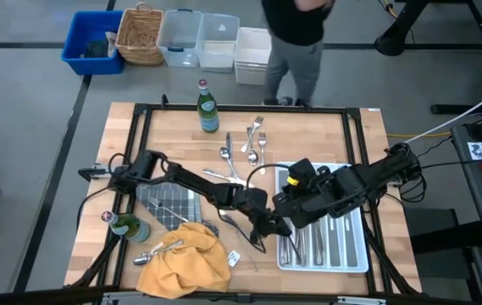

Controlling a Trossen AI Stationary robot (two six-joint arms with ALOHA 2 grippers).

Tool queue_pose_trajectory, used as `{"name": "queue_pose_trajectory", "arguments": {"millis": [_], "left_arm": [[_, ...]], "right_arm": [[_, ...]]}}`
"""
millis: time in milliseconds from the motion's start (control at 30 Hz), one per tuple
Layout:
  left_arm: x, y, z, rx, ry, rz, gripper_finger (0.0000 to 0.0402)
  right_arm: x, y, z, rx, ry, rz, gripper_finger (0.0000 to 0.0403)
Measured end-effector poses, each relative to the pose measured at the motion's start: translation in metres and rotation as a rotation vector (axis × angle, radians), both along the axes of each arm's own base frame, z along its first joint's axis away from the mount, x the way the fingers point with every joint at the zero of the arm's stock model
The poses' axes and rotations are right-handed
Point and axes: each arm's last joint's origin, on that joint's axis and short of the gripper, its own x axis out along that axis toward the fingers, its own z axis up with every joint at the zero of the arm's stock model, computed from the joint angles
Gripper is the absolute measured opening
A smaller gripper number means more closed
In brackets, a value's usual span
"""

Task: Sort silverware
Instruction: Stack the silver knife into the white utensil tray with the other silver knives

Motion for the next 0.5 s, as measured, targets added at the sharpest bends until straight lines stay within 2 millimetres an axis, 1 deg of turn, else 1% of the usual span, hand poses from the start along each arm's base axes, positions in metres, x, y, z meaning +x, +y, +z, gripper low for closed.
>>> {"name": "queue_pose_trajectory", "arguments": {"millis": [167, 300, 433, 500], "left_arm": [[0.001, 0.012, -0.005, 0.047, 0.028, 0.012, 0.0047], [0.001, 0.019, -0.008, 0.051, 0.061, 0.013, 0.0047], [0.0, 0.025, -0.013, 0.089, 0.086, -0.055, 0.0047], [-0.001, 0.025, -0.014, 0.116, 0.083, -0.093, 0.0047]], "right_arm": [[0.0, 0.001, 0.0, 0.001, 0.006, 0.012, 0.0122], [0.0, 0.001, 0.0, -0.002, 0.009, 0.019, 0.0122], [0.0, 0.001, 0.0, -0.002, 0.009, 0.019, 0.0122], [0.0, 0.001, 0.0, 0.001, 0.011, 0.02, 0.0122]]}}
